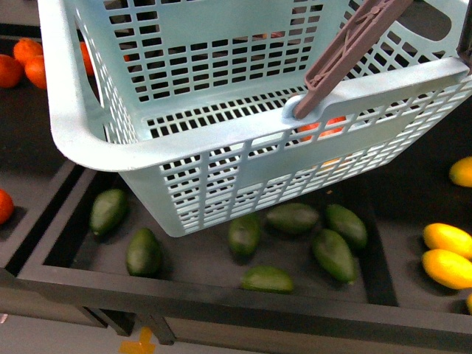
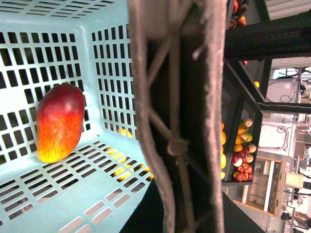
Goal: Pick mango and avocado into basket
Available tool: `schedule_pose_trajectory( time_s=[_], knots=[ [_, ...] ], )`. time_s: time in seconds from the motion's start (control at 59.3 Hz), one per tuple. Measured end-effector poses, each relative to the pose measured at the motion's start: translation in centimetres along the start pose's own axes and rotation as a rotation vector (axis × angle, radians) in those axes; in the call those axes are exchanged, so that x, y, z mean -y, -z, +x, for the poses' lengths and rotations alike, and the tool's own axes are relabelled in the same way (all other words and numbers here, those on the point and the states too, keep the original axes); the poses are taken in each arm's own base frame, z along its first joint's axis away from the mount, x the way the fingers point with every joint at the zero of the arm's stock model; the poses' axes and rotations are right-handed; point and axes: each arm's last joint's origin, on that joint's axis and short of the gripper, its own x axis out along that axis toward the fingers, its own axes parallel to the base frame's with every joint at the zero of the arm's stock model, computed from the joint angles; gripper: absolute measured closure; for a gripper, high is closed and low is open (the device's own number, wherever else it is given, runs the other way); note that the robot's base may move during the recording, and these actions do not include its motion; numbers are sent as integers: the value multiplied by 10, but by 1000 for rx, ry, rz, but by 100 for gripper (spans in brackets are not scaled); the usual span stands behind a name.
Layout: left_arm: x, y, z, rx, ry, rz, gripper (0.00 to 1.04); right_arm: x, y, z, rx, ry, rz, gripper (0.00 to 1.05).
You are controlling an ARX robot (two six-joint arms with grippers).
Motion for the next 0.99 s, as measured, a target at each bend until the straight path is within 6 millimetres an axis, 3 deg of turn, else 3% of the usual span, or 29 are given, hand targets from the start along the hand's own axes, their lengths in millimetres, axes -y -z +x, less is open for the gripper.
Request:
schedule_pose_trajectory(
  time_s=[0.658, 0.759, 0.826, 0.995],
  knots=[
    [-5, -8, -2, 27, -12, -8, 99, 0, 0, 0, 0, -6, -1, 8],
    [-5, -8, -2, 39, -20, 9, 99, 3, -2, 3, -341, 171, 66, 8],
    [-4, -6, -2, 27, -13, 11, 99, 11, 0, 23, -536, 224, 89, 8],
    [0, -1, -1, -2, 3, 10, 99, 42, 12, 76, -551, 232, 17, 8]
  ],
)
